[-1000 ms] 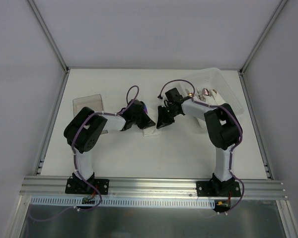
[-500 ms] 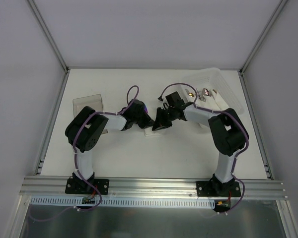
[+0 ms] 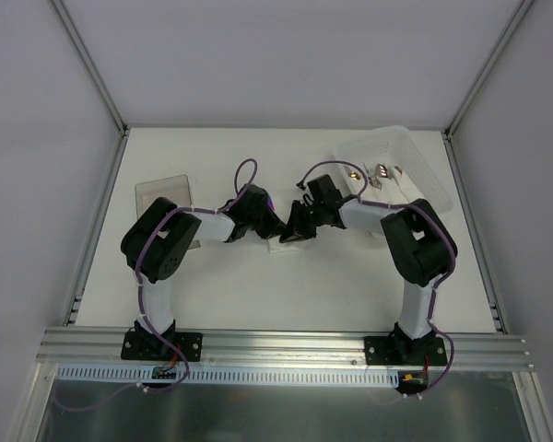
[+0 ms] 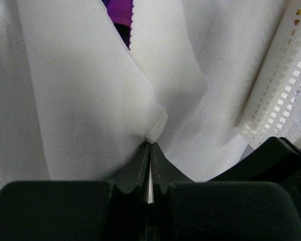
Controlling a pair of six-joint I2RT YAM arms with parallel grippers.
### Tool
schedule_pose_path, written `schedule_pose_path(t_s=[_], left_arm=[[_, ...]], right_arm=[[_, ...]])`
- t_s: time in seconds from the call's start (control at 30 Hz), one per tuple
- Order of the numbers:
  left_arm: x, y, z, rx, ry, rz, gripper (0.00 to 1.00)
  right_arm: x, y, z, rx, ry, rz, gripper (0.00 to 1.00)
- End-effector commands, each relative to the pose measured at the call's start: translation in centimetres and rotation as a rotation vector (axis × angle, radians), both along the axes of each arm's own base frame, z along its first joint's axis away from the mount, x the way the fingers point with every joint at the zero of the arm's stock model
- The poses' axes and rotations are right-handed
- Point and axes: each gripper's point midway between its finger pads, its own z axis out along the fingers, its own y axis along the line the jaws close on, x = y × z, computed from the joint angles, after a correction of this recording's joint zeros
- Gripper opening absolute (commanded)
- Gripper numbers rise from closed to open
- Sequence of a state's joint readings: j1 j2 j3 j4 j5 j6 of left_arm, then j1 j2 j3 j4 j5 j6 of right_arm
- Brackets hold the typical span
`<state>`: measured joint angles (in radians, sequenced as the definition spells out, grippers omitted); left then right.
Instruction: Place the utensils on the paper napkin and roll it up
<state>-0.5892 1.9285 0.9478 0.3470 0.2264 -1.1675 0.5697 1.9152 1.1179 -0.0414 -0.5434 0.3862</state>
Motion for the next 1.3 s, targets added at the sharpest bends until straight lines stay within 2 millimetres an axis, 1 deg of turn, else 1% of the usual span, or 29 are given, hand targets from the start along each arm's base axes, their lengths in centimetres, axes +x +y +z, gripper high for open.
schedule_pose_path(t_s=[0.0,0.03,0.1,0.17,0.2,0.23,0.27,0.3,0.33,0.37,0.4,0.43,0.47,0.5,0.53,0.6,0.63,0.73,0.77,0.87,0.9,0.93,1.0,1.03,1.07,1.1,1.2,1.23,1.27], left_arm=[[-2.0,1.9,-3.3,0.111,0.088,0.009,0.0],[-1.9,1.9,-3.1,0.108,0.083,0.009,0.0],[-1.9,2.2,-3.1,0.112,0.076,0.008,0.0],[-1.9,1.9,-2.4,0.103,0.054,-0.017,0.0],[-1.9,1.8,-2.1,0.098,0.049,-0.023,0.0],[-1.7,1.7,-1.2,0.085,0.03,-0.027,0.03],[-1.8,1.7,-0.8,0.086,0.011,-0.042,0.11],[-1.6,1.7,-0.1,0.085,-0.014,-0.046,0.16],[-1.2,1.6,1.8,0.071,-0.065,-0.05,0.2],[-1.2,1.8,2.6,0.078,-0.1,-0.061,0.24],[-1.1,2.0,3.5,0.08,-0.132,-0.06,0.33],[-0.6,2.2,5.8,0.071,-0.194,-0.046,0.37],[-0.6,2.5,6.6,0.083,-0.227,-0.057,0.4],[-0.5,2.8,7.5,0.084,-0.251,-0.057,0.42],[-0.4,3.2,9.0,0.087,-0.287,-0.041,0.43],[-0.4,4.0,9.5,0.091,-0.293,-0.023,0.41],[-0.2,4.5,10.3,0.083,-0.307,-0.008,0.39],[-0.3,5.2,9.7,0.09,-0.292,0.001,0.34],[-0.3,5.2,9.4,0.087,-0.281,0.001,0.28],[-0.3,5.1,8.0,0.097,-0.24,0.002,0.2],[-0.1,5.0,7.7,0.098,-0.231,0.004,0.19],[0.0,4.9,6.8,0.105,-0.208,0.007,0.18],[0.5,4.3,6.8,0.098,-0.205,-0.003,0.17],[0.7,4.2,6.0,0.108,-0.188,-0.004,0.16],[1.2,3.9,6.3,0.102,-0.195,-0.003,0.16],[1.4,3.7,6.2,0.1,-0.189,-0.003,0.15],[2.1,3.4,5.1,0.113,-0.15,0.008,0.12],[2.1,3.4,4.3,0.122,-0.13,0.009,0.1],[2.3,3.3,4.1,0.124,-0.121,0.013,0.1]], right_arm=[[1.1,0.3,-0.4,-0.002,-0.017,-0.042,0.09],[0.7,-0.1,-1.1,-0.027,0.009,-0.046,0.08],[0.3,-0.6,-1.8,-0.063,0.031,-0.054,0.08],[0.5,-1.0,-2.6,-0.102,0.043,-0.061,0.07],[0.1,-1.4,-3.1,-0.122,0.066,-0.061,0.07],[0.1,-1.4,-3.3,-0.131,0.073,-0.062,0.06],[0.1,-1.7,-3.8,-0.15,0.081,-0.063,0.06],[0.1,-1.8,-3.9,-0.161,0.089,-0.059,0.06],[0.1,-1.7,-4.0,-0.164,0.092,-0.057,0.06],[0.0,-1.9,-4.2,-0.174,0.096,-0.056,0.06],[0.0,-1.9,-4.2,-0.177,0.098,-0.056,0.06],[0.1,-2.0,-4.2,-0.178,0.098,-0.057,0.06],[0.0,-1.9,-4.2,-0.18,0.098,-0.055,0.06],[0.0,-2.0,-4.2,-0.181,0.1,-0.056,0.06],[0.0,-2.0,-4.2,-0.181,0.101,-0.057,0.06],[0.0,-2.0,-4.5,-0.185,0.11,-0.059,0.06],[-0.1,-2.1,-4.6,-0.184,0.117,-0.062,0.06],[-0.1,-2.0,-4.9,-0.186,0.134,-0.065,0.06],[-0.2,-2.1,-5.0,-0.189,0.14,-0.067,0.05],[-0.2,-2.3,-5.2,-0.193,0.151,-0.074,0.06],[-0.2,-2.4,-5.2,-0.195,0.153,-0.077,0.05],[-0.1,-2.5,-5.1,-0.194,0.152,-0.078,0.06],[-0.1,-2.5,-5.2,-0.194,0.158,-0.08,0.06],[-0.1,-2.6,-5.2,-0.194,0.161,-0.08,0.06],[0.0,-2.6,-5.2,-0.196,0.159,-0.079,0.06],[-0.1,-2.6,-5.3,-0.197,0.161,-0.08,0.06],[0.0,-2.6,-5.4,-0.197,0.162,-0.081,0.06],[-0.1,-2.7,-5.4,-0.198,0.166,-0.08,0.06],[0.0,-2.7,-5.4,-0.195,0.164,-0.081,0.06]])
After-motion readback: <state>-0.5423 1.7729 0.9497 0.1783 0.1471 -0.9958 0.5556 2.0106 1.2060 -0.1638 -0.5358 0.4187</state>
